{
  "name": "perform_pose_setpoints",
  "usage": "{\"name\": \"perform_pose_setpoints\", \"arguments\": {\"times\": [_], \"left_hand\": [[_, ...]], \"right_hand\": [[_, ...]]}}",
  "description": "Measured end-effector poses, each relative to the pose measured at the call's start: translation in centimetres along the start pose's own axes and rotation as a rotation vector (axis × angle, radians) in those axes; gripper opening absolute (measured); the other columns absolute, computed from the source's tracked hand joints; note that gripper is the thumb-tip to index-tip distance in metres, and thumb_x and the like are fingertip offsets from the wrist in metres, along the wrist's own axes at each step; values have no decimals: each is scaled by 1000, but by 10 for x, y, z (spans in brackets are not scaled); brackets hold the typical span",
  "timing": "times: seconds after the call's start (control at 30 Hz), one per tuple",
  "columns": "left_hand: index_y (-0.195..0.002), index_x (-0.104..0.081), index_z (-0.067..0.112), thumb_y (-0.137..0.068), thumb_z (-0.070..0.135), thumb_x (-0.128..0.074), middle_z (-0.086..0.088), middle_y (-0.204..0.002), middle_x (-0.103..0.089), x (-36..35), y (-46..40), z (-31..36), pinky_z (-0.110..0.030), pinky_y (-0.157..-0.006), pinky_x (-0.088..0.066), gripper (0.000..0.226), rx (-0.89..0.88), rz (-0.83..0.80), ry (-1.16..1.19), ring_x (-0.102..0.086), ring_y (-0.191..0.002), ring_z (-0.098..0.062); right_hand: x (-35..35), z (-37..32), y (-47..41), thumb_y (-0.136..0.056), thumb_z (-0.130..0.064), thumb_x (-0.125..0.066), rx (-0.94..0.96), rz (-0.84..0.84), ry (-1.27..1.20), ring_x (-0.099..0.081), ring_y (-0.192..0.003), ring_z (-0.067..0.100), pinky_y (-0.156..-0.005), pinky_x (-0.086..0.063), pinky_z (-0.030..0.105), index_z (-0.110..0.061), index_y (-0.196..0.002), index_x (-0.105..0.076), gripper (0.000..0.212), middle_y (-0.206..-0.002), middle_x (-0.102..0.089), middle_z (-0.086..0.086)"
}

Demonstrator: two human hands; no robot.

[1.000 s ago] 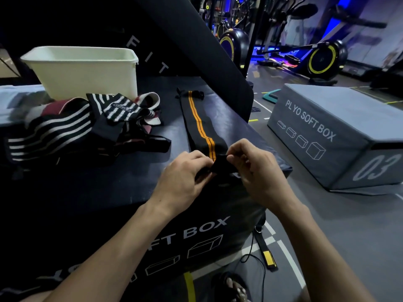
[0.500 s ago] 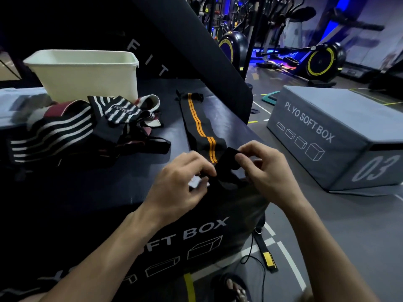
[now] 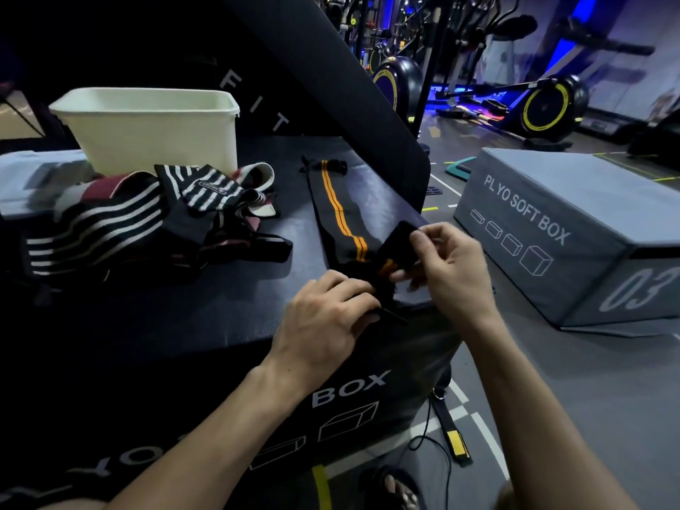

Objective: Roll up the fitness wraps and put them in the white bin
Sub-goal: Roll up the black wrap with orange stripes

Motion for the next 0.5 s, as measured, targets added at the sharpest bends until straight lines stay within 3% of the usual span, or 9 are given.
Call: {"name": "perform_pose_setpoints", "arguments": {"times": [0.1, 0.2, 0.3, 0.37, 0.5], "left_hand": [[-103, -75, 21, -95, 37, -55, 11, -116, -74, 1, 1, -1, -40, -80, -56, 27, 26, -23, 53, -65, -109, -19], [-107, -75, 21, -97, 36, -54, 9, -116, -74, 5, 2, -1, -38, -85, -58, 27, 36, -22, 107, -67, -110, -16], [-104, -76, 21, -97, 34, -58, 8, -110, -74, 15, 2, -6, -36, -84, -57, 23, 46, 27, 189, -68, -105, -13], [-103, -76, 21, -97, 32, -63, 10, -107, -73, 21, 3, -15, -35, -85, -56, 19, 79, 52, 266, -68, -103, -12], [-102, -78, 24, -90, 21, -76, 14, -99, -73, 29, 1, -30, -35, -79, -56, 12, 228, 88, 446, -69, -94, -10]], "right_hand": [[10, -4, -7, -106, -14, -55, 52, 144, -167, -77, -79, 31, -68, -64, 43, -14, -96, -60, 11, -91, -71, 17], [7, -13, -8, -106, -13, -55, 149, 128, -199, -74, -98, 31, -88, -61, 44, -14, -101, -60, 8, -104, -71, 20], [-14, -13, -2, -101, -13, -63, 228, -67, 98, -72, -89, 29, -83, -58, 50, -10, -100, -66, 4, -93, -73, 11], [-24, -6, 8, -97, -11, -69, 230, -200, 222, -73, -81, 20, -77, -58, 41, -11, -97, -70, 2, -85, -74, 2], [-16, -4, 24, -94, -14, -72, 219, -267, 213, -75, -82, 13, -77, -57, 27, -12, -100, -78, 8, -88, -78, -4]]}}
Point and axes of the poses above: each hand's wrist, its own y-axis away from the middle knuckle, its own x-axis out of the back of the hand, z = x × y, the point moved 8 cm from there along -y, towards the middle knuckle
